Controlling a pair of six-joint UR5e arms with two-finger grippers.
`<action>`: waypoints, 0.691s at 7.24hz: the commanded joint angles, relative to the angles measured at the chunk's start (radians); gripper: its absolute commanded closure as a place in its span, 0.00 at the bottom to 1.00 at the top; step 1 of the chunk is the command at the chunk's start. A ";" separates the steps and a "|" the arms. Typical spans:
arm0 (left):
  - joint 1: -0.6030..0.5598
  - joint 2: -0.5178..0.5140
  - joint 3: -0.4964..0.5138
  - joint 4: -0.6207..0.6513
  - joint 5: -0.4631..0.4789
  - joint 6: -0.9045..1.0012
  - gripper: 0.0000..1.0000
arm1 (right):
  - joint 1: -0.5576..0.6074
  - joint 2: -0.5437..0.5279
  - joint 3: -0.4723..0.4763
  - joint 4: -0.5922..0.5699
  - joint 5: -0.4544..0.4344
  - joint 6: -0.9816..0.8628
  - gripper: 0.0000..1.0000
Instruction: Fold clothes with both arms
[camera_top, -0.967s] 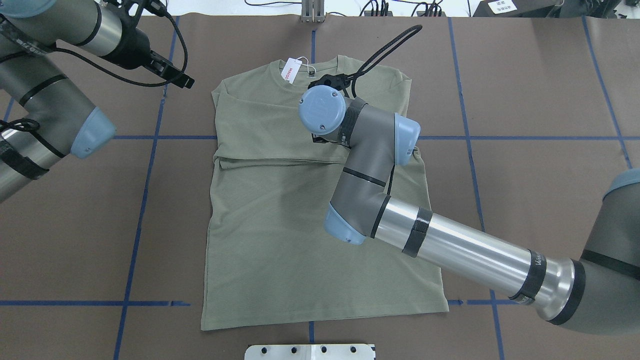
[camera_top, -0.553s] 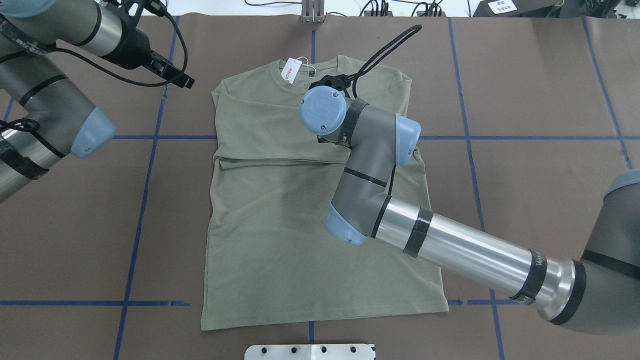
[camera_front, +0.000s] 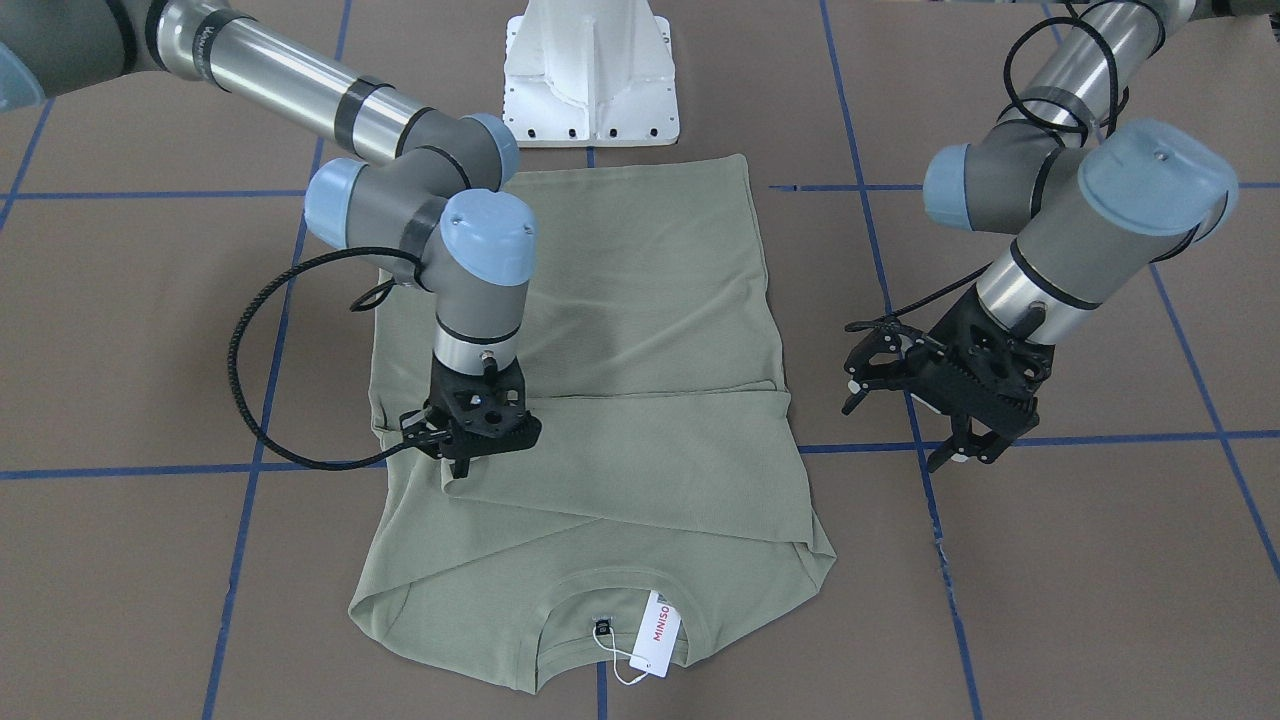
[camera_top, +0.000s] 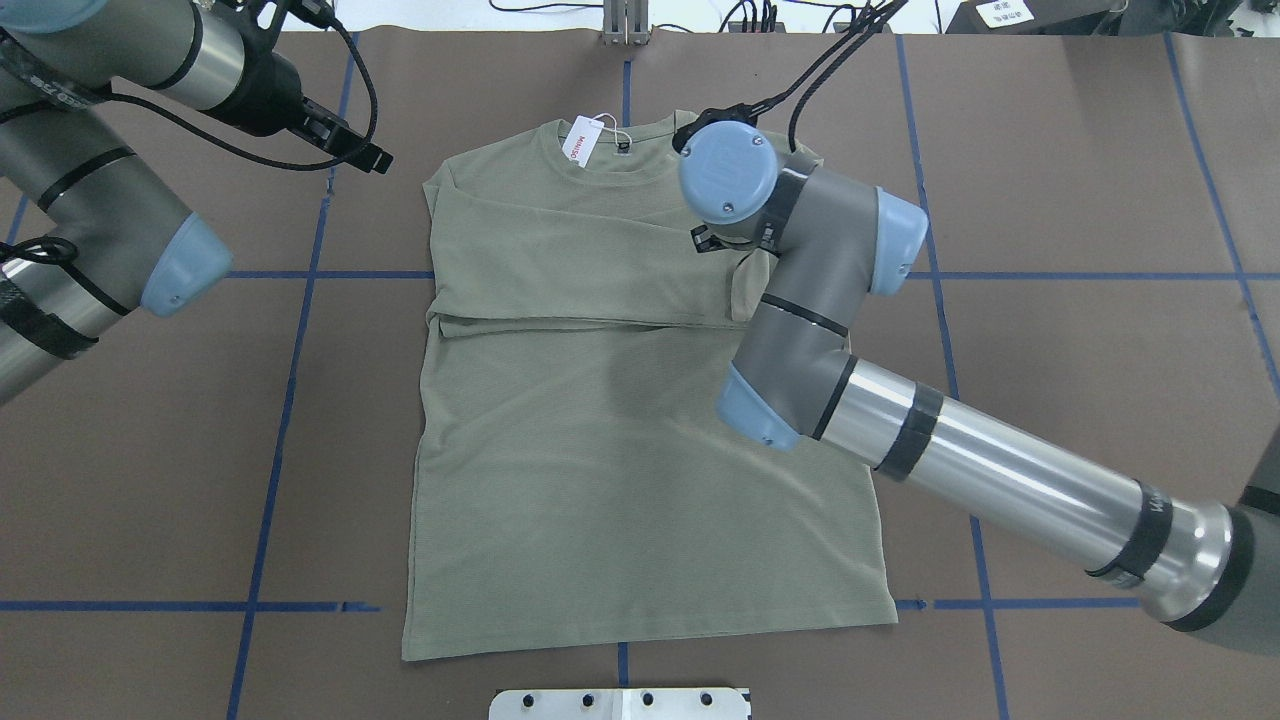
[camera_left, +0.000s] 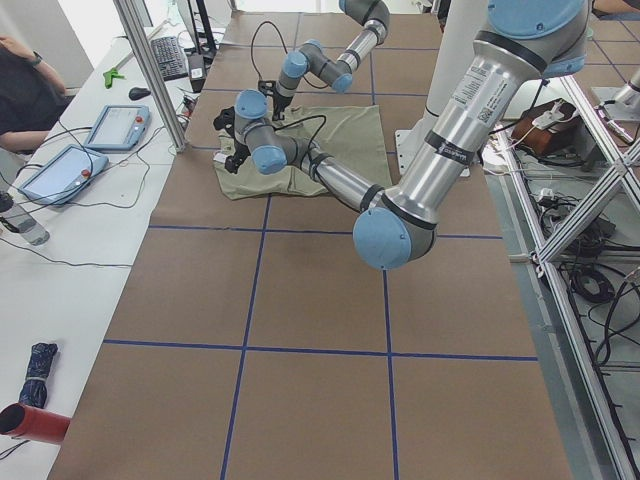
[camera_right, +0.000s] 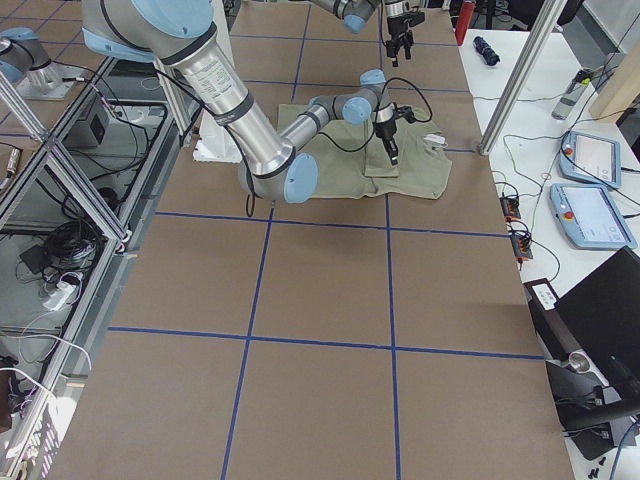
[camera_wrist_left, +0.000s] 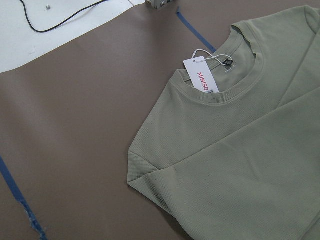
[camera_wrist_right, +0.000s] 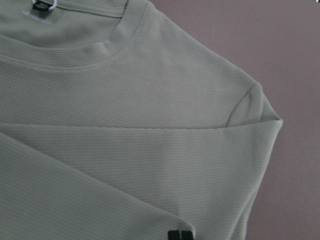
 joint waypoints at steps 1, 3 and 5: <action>0.002 0.002 -0.010 0.001 0.002 -0.009 0.00 | 0.035 -0.102 0.077 0.011 0.003 -0.098 1.00; 0.002 0.009 -0.012 -0.001 0.003 -0.008 0.00 | 0.037 -0.107 0.073 0.013 0.000 -0.112 1.00; 0.002 0.009 -0.013 -0.001 0.003 -0.008 0.00 | 0.035 -0.102 0.070 0.020 0.000 -0.099 0.36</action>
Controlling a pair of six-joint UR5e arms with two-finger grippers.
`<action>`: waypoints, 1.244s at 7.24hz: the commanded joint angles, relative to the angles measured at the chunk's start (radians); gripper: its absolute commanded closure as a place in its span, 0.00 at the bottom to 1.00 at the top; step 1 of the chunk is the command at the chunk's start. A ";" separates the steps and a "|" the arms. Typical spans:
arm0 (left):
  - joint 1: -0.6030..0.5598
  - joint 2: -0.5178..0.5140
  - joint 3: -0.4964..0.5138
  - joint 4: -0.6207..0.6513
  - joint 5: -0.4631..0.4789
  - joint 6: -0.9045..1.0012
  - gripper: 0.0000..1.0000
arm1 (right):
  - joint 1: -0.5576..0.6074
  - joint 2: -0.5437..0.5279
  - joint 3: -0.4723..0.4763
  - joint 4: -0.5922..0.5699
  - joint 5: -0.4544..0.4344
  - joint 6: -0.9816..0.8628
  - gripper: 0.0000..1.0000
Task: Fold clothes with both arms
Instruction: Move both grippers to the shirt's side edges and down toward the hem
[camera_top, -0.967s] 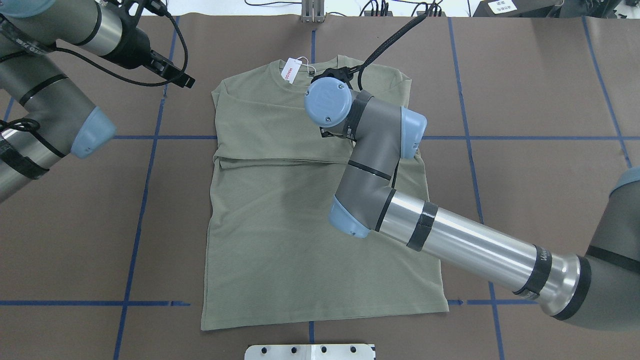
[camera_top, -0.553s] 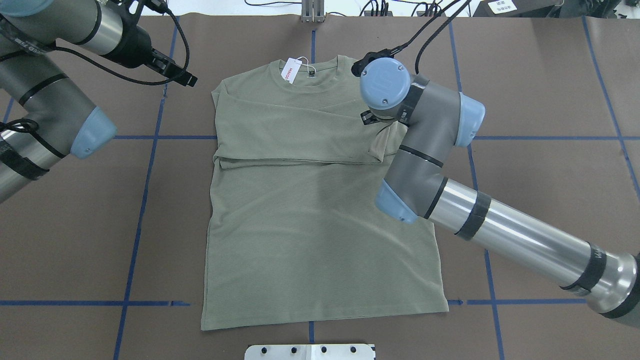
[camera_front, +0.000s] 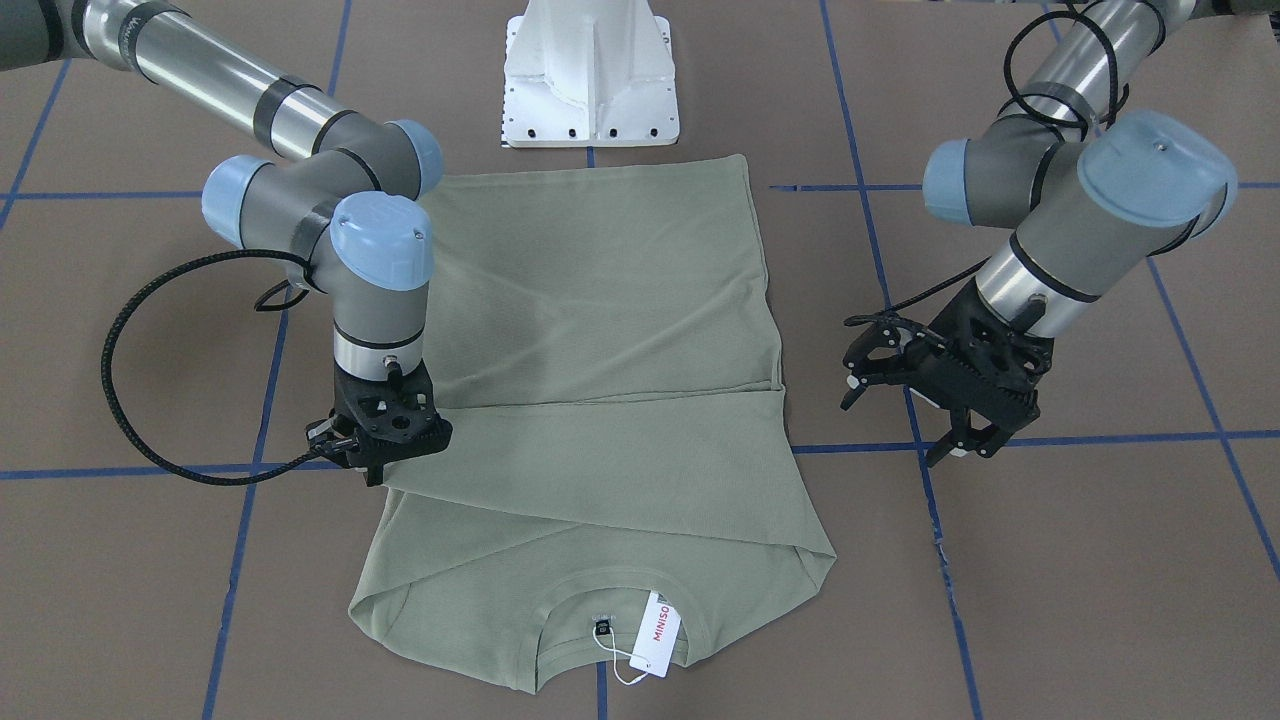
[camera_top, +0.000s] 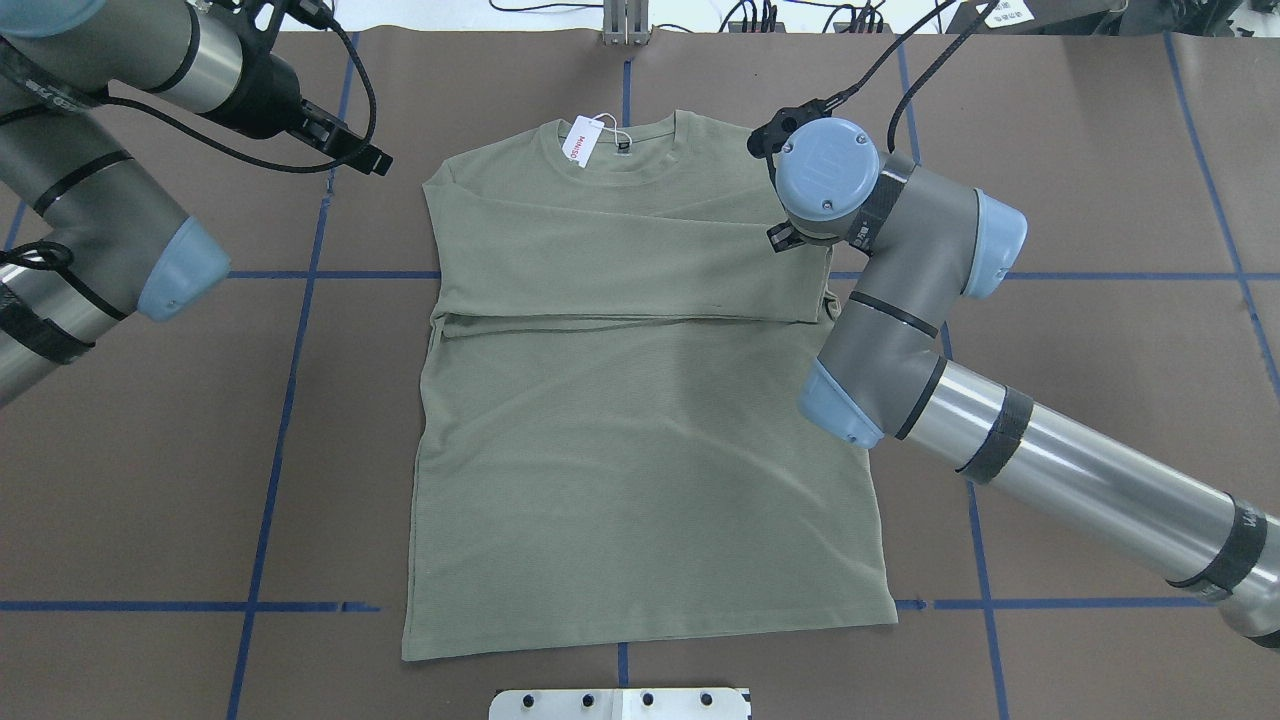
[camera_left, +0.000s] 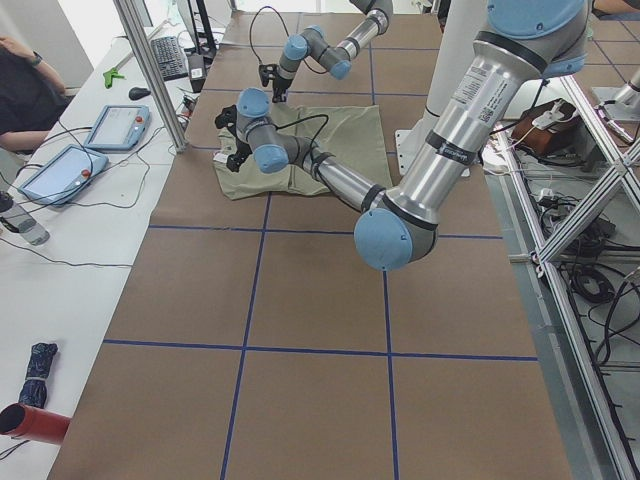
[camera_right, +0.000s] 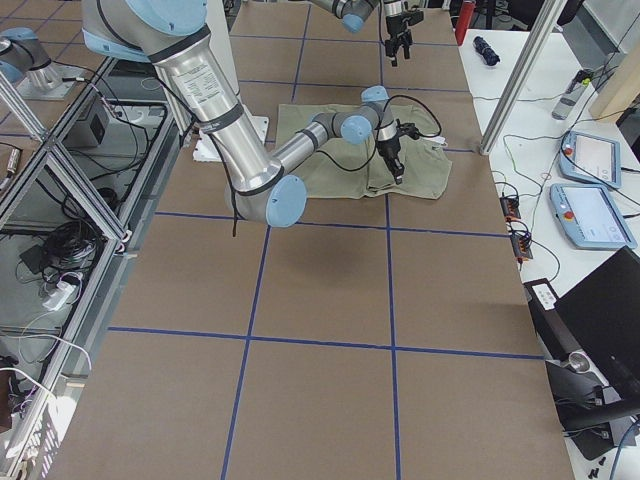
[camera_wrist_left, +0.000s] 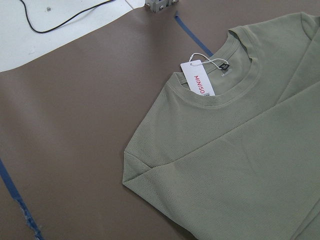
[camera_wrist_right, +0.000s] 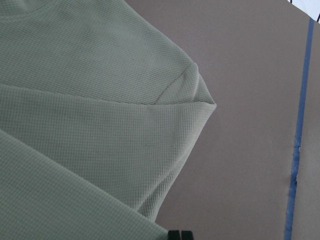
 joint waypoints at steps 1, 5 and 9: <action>0.000 0.007 -0.012 0.000 0.000 -0.001 0.00 | 0.001 0.000 -0.002 0.069 0.008 0.029 0.00; 0.095 0.174 -0.272 0.004 0.063 -0.369 0.00 | 0.009 -0.183 0.284 0.111 0.247 0.308 0.00; 0.522 0.391 -0.544 -0.014 0.502 -0.881 0.00 | -0.267 -0.555 0.728 0.206 0.051 0.838 0.00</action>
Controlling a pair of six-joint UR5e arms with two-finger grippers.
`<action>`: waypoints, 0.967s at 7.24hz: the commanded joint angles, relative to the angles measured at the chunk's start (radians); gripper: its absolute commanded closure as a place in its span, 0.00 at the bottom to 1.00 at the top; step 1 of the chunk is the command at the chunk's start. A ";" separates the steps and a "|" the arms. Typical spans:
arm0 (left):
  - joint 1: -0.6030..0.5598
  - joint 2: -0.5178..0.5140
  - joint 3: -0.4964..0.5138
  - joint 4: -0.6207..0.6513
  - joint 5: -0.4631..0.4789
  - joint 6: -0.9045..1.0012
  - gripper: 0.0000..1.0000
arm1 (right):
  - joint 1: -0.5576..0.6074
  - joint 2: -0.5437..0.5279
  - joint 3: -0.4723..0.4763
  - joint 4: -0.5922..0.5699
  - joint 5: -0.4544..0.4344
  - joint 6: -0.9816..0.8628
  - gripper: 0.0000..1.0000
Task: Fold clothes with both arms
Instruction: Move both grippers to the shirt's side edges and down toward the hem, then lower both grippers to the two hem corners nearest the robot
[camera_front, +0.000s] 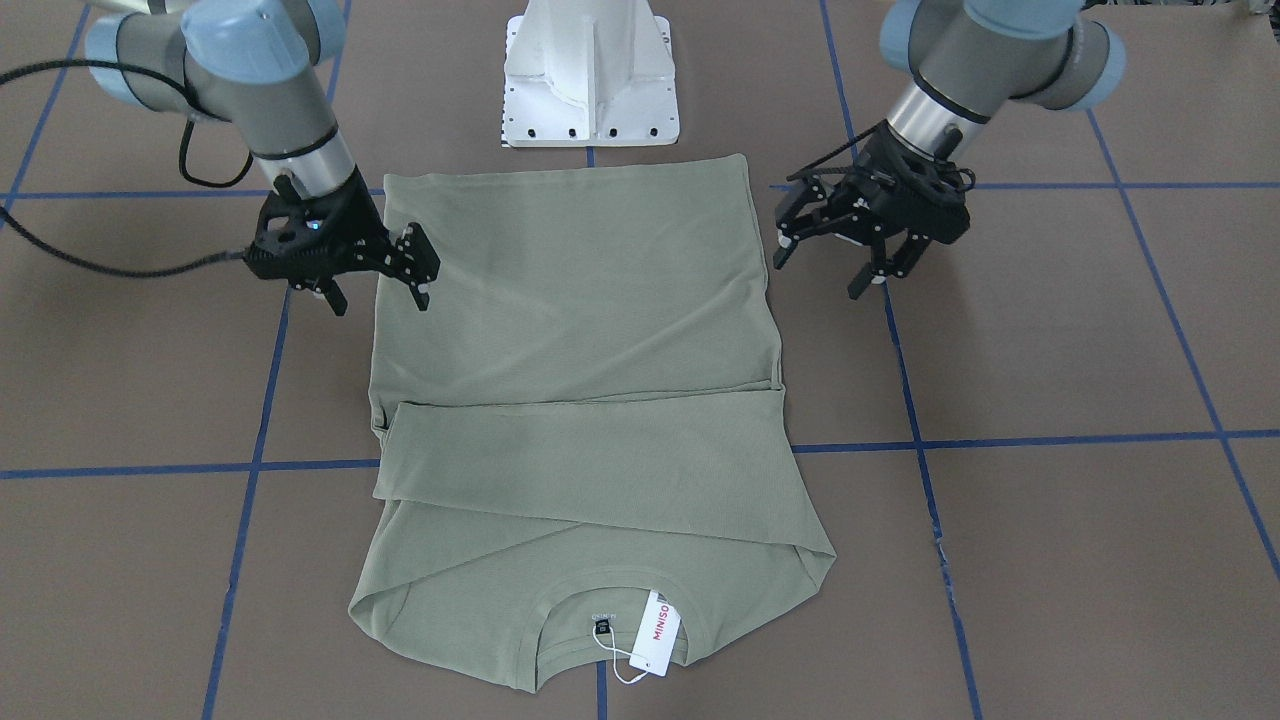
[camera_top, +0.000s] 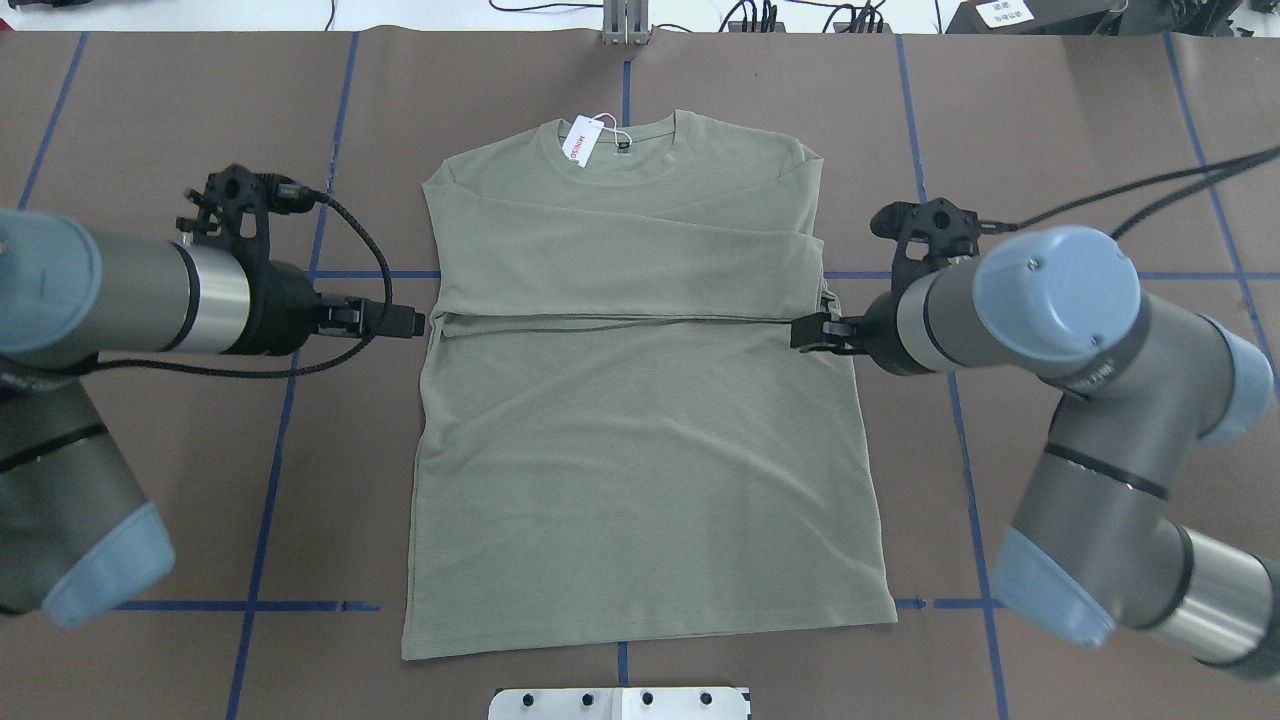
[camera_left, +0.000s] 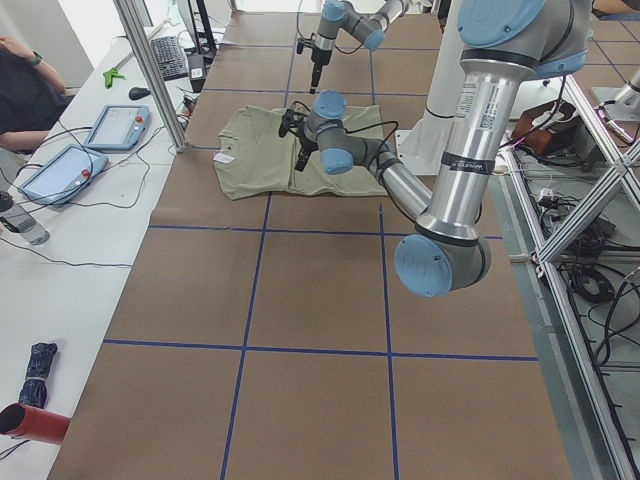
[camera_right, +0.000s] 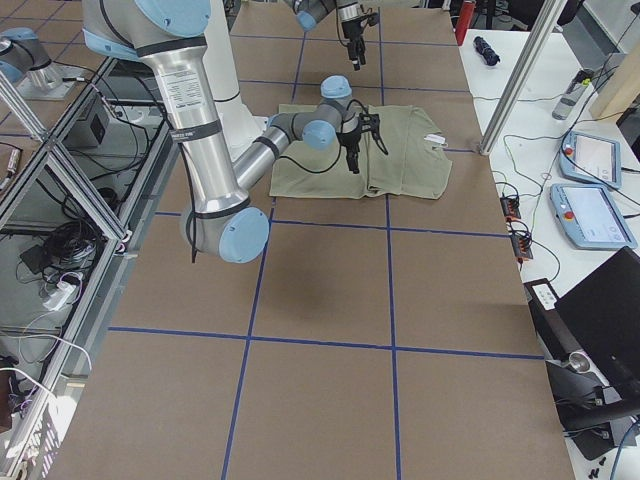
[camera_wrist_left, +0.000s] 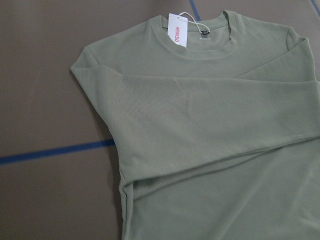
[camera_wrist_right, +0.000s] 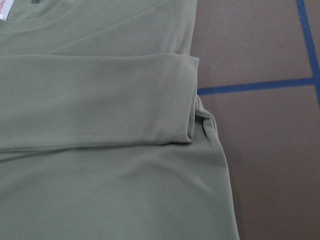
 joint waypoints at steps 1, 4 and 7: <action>0.258 0.116 -0.081 -0.054 0.246 -0.260 0.02 | -0.235 -0.208 0.148 0.123 -0.225 0.265 0.02; 0.556 0.215 -0.083 -0.130 0.505 -0.635 0.32 | -0.425 -0.375 0.202 0.234 -0.392 0.496 0.16; 0.618 0.218 -0.005 -0.124 0.552 -0.694 0.35 | -0.425 -0.372 0.202 0.234 -0.406 0.495 0.14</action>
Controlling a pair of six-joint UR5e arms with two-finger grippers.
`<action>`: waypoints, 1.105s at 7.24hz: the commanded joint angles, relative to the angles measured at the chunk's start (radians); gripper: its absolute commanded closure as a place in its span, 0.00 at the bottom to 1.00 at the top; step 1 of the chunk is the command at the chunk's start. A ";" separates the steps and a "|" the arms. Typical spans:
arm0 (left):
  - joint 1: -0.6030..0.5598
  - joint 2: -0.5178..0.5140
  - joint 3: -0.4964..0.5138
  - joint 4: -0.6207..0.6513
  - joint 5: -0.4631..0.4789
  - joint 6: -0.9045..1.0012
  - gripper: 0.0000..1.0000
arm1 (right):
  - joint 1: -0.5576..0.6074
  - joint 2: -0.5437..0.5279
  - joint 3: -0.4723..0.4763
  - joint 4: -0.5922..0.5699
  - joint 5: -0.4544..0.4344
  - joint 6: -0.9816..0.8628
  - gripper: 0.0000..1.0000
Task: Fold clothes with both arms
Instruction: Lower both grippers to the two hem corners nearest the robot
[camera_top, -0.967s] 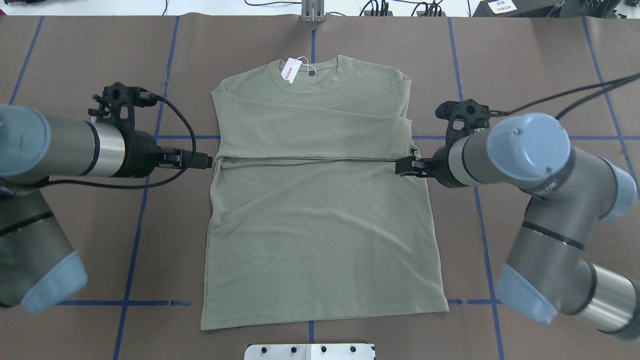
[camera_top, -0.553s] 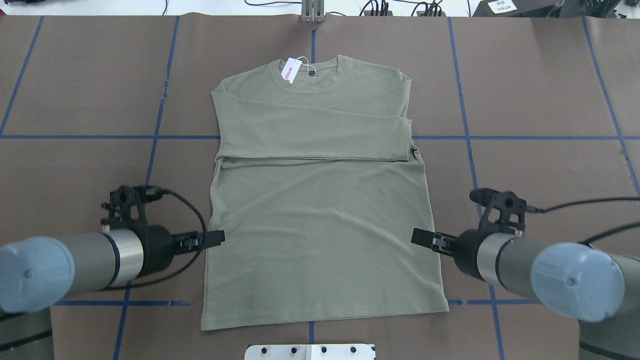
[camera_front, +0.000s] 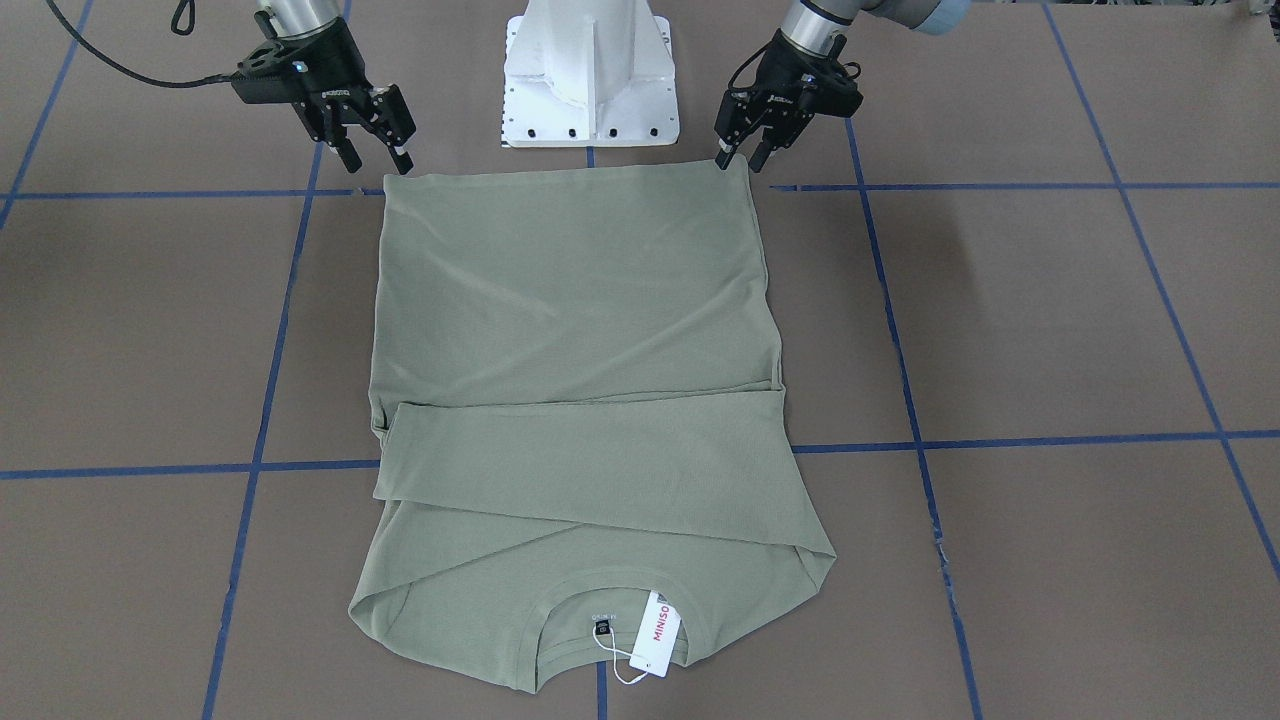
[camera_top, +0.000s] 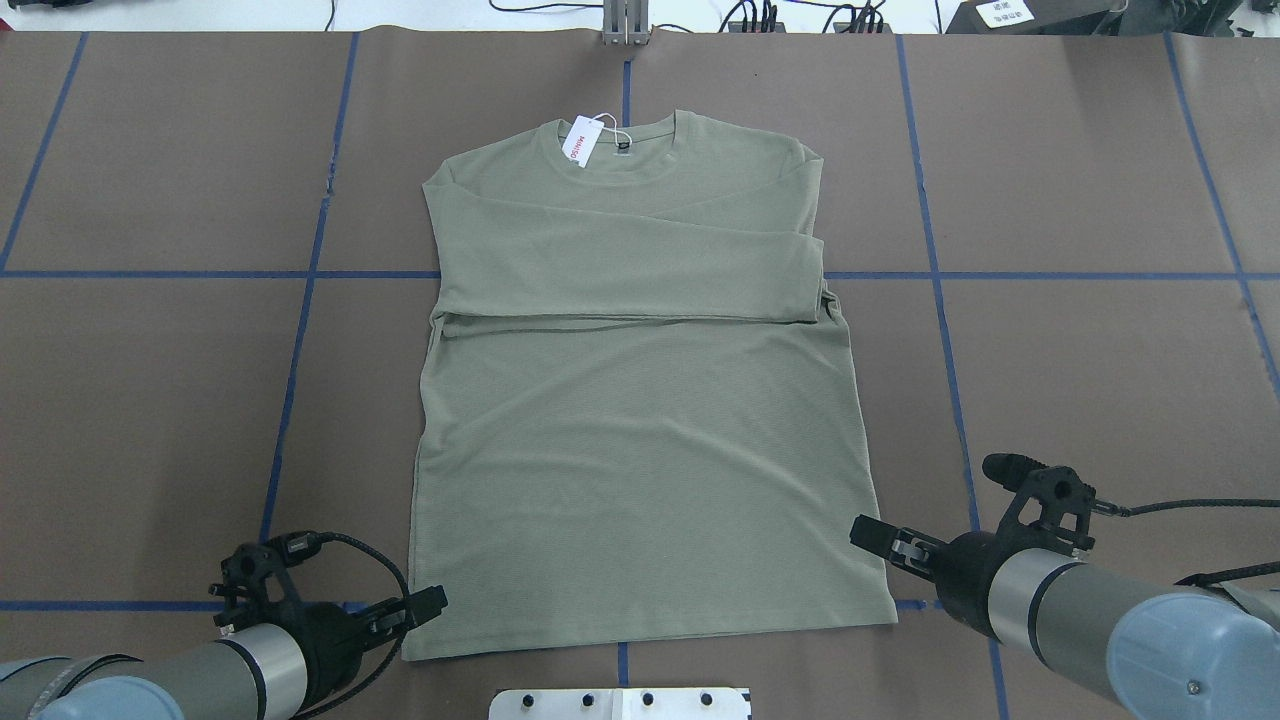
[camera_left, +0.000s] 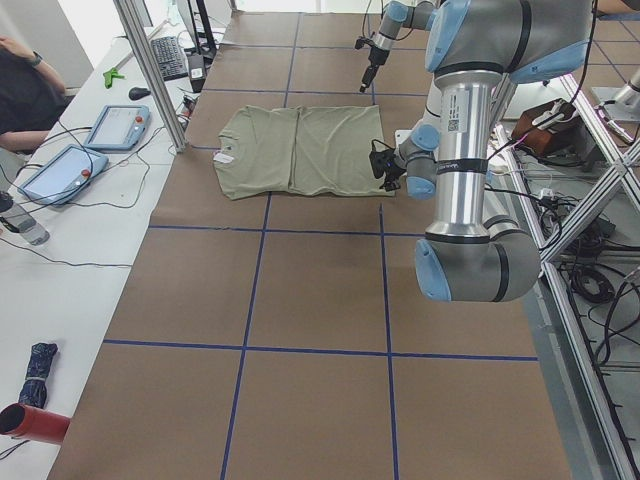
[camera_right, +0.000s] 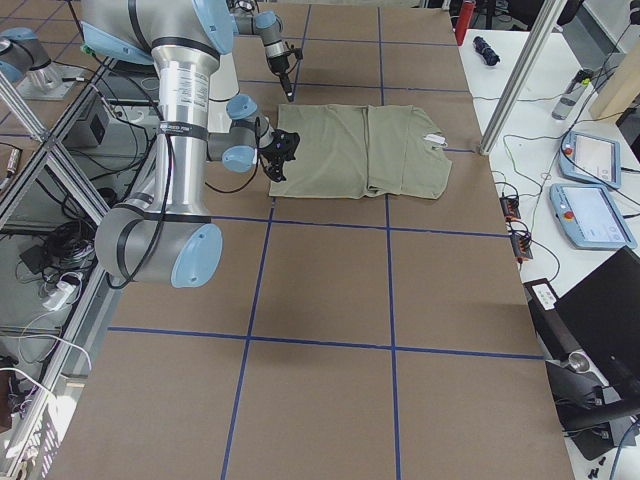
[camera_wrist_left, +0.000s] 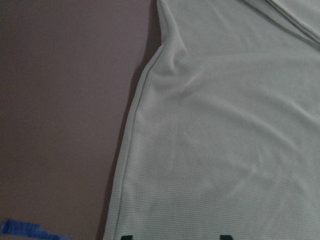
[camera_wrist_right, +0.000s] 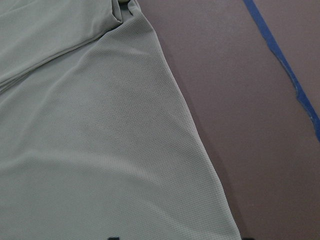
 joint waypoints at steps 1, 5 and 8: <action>0.017 0.000 0.039 0.001 0.009 -0.007 0.35 | -0.003 0.000 -0.001 0.000 -0.012 0.003 0.14; 0.036 -0.006 0.039 0.002 0.006 -0.006 0.43 | -0.003 0.000 -0.001 0.000 -0.012 0.003 0.13; 0.044 -0.013 0.039 0.001 0.006 -0.009 0.88 | -0.003 0.003 -0.002 0.000 -0.012 0.003 0.13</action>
